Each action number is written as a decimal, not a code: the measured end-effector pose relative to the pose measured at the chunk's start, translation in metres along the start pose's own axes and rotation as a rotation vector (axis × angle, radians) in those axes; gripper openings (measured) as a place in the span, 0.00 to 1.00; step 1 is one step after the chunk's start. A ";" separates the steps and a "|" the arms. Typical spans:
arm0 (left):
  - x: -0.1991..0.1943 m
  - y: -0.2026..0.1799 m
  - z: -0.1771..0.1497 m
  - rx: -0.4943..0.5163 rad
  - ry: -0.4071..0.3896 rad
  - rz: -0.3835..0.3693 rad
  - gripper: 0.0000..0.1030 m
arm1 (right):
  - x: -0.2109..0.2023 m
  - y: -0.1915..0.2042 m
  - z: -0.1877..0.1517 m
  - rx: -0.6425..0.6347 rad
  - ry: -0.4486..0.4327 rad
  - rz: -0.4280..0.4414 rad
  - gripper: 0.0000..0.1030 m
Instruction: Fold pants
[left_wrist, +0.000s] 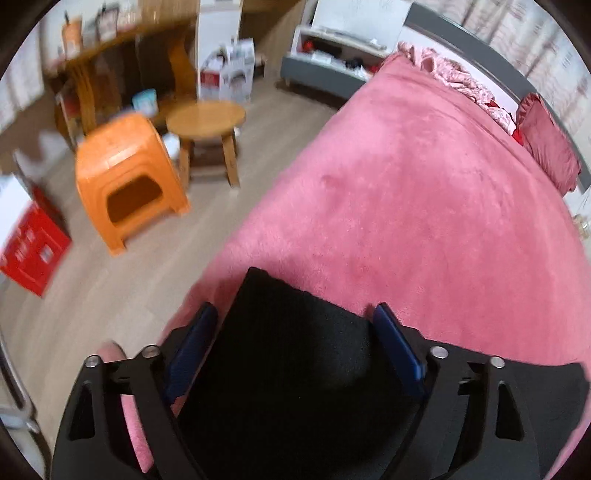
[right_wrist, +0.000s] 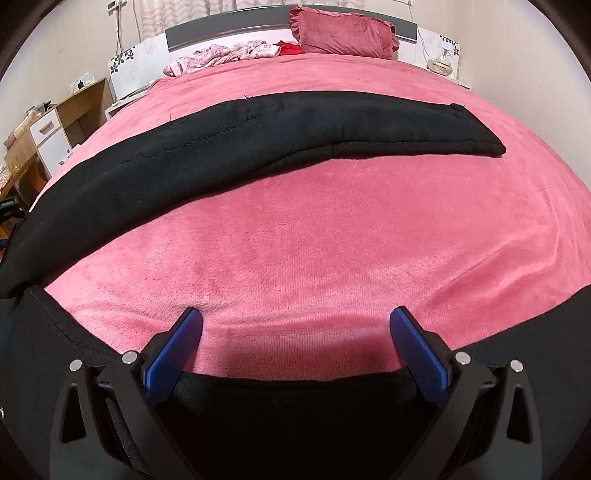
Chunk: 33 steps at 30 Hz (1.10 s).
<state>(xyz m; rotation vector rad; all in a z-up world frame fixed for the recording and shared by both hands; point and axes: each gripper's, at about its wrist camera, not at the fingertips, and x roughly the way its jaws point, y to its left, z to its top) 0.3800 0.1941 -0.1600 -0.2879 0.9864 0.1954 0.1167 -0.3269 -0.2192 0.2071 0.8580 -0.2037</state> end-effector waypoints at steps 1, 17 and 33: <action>0.000 -0.003 -0.002 0.017 -0.012 0.010 0.70 | 0.000 0.001 0.000 -0.002 -0.001 -0.004 0.98; -0.119 -0.003 -0.042 0.078 -0.198 -0.269 0.12 | 0.001 0.004 -0.003 -0.005 -0.002 -0.012 0.98; -0.136 0.058 -0.208 -0.119 -0.106 -0.426 0.12 | 0.007 0.006 0.017 -0.039 0.184 -0.015 0.98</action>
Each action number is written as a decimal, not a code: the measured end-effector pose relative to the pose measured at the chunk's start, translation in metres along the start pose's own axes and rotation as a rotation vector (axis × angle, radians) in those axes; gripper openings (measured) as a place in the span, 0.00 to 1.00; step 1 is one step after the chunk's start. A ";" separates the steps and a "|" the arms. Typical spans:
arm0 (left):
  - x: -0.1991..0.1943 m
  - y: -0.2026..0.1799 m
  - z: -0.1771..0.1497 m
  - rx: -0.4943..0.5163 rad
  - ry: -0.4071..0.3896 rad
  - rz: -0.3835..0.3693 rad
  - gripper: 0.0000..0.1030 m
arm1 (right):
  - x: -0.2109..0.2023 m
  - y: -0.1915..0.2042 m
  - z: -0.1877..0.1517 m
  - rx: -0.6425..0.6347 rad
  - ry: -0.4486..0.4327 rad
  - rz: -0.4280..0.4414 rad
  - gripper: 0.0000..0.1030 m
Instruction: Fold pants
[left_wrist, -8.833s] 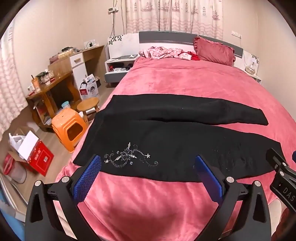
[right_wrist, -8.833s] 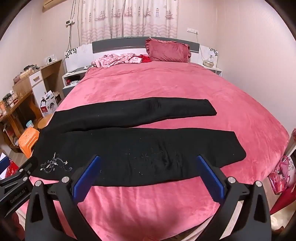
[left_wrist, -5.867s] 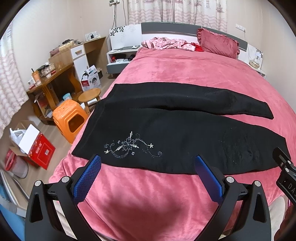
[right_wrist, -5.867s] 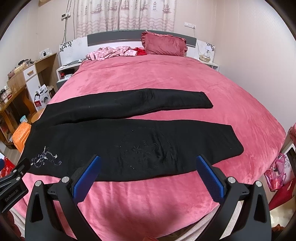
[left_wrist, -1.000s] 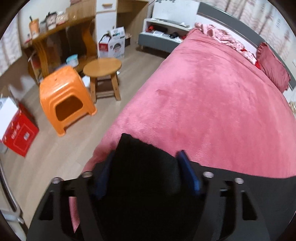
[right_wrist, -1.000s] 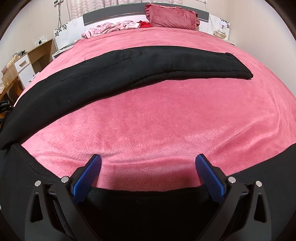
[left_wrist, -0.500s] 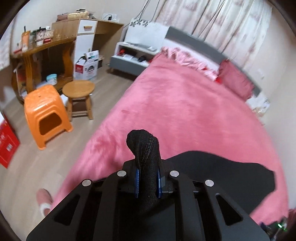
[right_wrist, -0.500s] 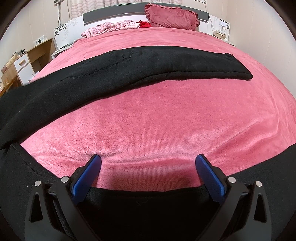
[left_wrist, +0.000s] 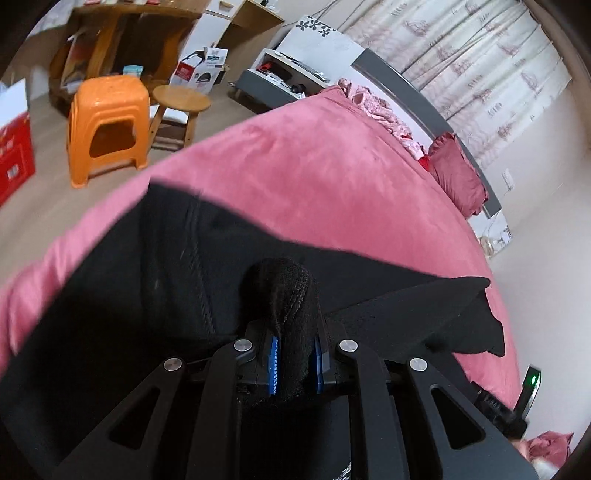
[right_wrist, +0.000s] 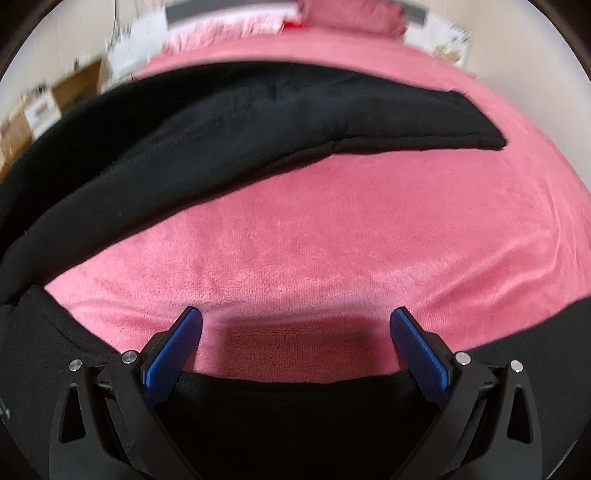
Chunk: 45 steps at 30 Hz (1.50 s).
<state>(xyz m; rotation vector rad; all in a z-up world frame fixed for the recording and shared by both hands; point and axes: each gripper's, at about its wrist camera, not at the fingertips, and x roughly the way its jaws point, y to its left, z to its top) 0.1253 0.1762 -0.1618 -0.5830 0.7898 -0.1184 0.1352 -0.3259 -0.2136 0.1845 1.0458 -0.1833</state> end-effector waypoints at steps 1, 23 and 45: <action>-0.002 -0.001 -0.002 0.026 -0.009 0.005 0.12 | -0.001 0.000 0.009 0.008 0.039 -0.003 0.98; -0.009 0.006 -0.012 0.089 -0.043 -0.011 0.14 | 0.024 0.066 0.189 0.410 0.188 0.037 0.57; -0.097 0.016 0.067 -0.226 -0.145 -0.277 0.14 | -0.157 -0.023 0.050 0.269 -0.056 0.464 0.09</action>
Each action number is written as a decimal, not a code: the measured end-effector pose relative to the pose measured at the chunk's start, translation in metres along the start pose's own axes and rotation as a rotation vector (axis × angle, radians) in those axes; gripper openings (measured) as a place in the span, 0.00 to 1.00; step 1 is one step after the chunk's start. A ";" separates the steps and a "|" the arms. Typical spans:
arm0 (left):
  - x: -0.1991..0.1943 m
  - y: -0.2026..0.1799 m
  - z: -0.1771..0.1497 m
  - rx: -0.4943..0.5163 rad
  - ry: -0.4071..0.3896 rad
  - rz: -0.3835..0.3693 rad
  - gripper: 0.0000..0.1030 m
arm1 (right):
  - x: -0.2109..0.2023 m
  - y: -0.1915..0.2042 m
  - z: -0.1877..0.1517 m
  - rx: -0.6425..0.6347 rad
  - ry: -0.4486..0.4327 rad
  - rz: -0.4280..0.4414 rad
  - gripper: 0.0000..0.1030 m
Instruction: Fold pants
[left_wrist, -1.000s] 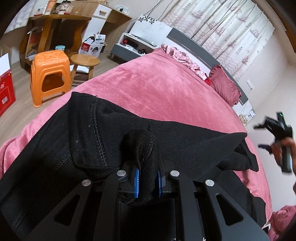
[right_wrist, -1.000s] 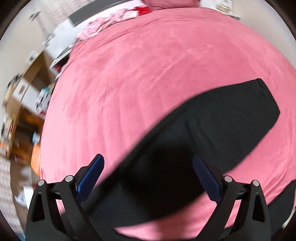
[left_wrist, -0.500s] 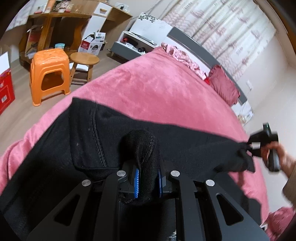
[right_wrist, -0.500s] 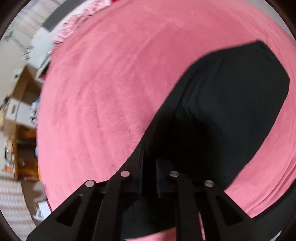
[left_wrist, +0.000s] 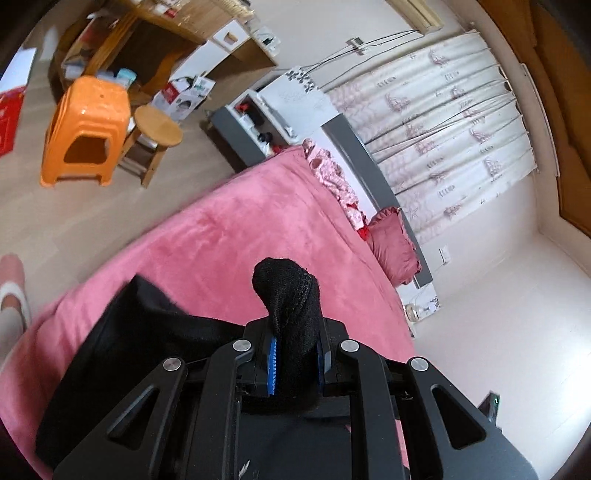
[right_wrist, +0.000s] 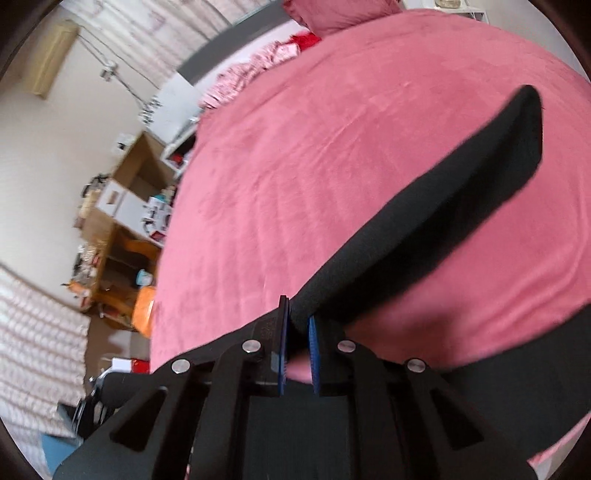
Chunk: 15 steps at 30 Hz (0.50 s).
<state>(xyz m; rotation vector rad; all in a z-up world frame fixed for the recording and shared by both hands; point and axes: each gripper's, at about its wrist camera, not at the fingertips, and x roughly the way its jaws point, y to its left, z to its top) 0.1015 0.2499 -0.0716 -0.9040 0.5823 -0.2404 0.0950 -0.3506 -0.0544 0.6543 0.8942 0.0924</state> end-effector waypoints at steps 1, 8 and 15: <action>-0.003 0.004 -0.004 -0.006 0.011 0.007 0.14 | -0.011 -0.005 -0.017 -0.011 -0.006 0.006 0.09; -0.027 0.039 -0.038 -0.020 0.088 0.112 0.14 | -0.019 -0.042 -0.136 -0.029 0.051 -0.038 0.10; -0.036 0.058 -0.060 -0.030 0.151 0.163 0.16 | 0.013 -0.091 -0.182 0.148 0.081 -0.008 0.10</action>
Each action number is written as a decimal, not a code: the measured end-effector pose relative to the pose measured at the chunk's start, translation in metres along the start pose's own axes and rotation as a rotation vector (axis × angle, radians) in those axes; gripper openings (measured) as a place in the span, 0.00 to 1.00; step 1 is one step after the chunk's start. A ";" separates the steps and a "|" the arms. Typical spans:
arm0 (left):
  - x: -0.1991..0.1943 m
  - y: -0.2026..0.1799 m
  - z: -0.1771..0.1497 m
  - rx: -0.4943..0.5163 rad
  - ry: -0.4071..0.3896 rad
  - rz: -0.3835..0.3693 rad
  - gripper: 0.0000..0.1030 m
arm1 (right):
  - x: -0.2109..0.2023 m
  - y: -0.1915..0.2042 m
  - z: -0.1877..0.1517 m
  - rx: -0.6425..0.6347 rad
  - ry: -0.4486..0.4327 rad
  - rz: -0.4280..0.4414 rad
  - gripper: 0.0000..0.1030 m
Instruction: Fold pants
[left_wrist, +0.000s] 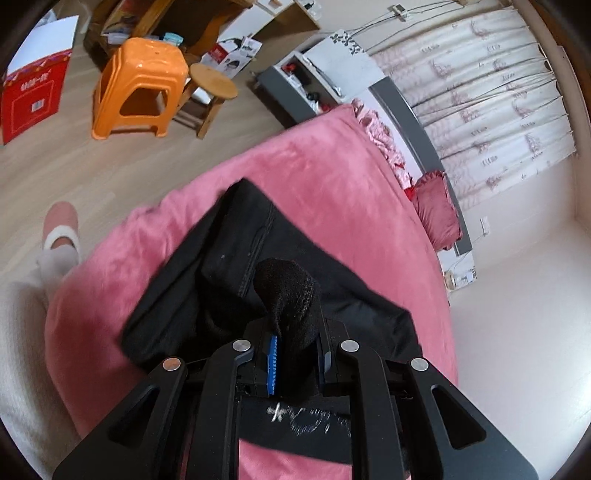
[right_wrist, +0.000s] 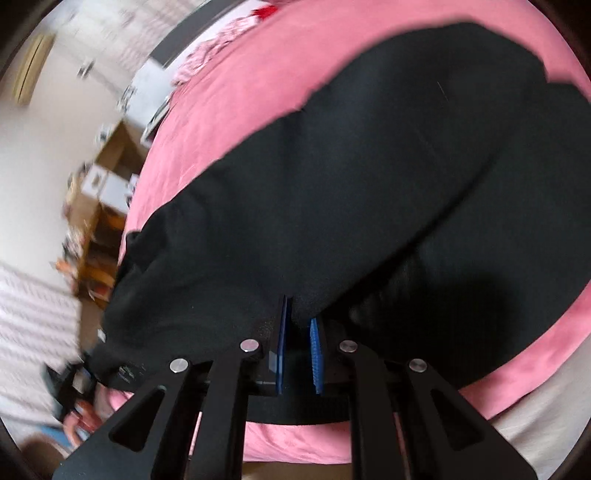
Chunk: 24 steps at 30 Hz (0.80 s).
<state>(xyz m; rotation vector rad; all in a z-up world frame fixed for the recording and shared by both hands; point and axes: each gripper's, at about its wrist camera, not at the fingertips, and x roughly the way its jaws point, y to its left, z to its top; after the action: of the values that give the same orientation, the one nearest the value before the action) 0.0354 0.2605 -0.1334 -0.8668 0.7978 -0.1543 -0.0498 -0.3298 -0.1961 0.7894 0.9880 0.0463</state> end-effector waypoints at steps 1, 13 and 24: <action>-0.001 0.002 -0.002 -0.015 -0.001 0.004 0.17 | 0.002 -0.008 0.001 0.039 0.002 0.027 0.11; -0.013 -0.001 -0.015 -0.053 0.029 0.028 0.57 | -0.004 -0.025 0.018 0.095 -0.040 0.115 0.37; -0.006 -0.034 0.047 0.057 0.018 0.079 0.06 | -0.026 0.011 0.086 -0.013 -0.144 0.045 0.13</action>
<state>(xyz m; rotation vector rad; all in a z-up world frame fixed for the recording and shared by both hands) 0.0693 0.2700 -0.0871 -0.7797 0.8389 -0.1150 0.0042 -0.3810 -0.1447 0.7920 0.8336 0.0340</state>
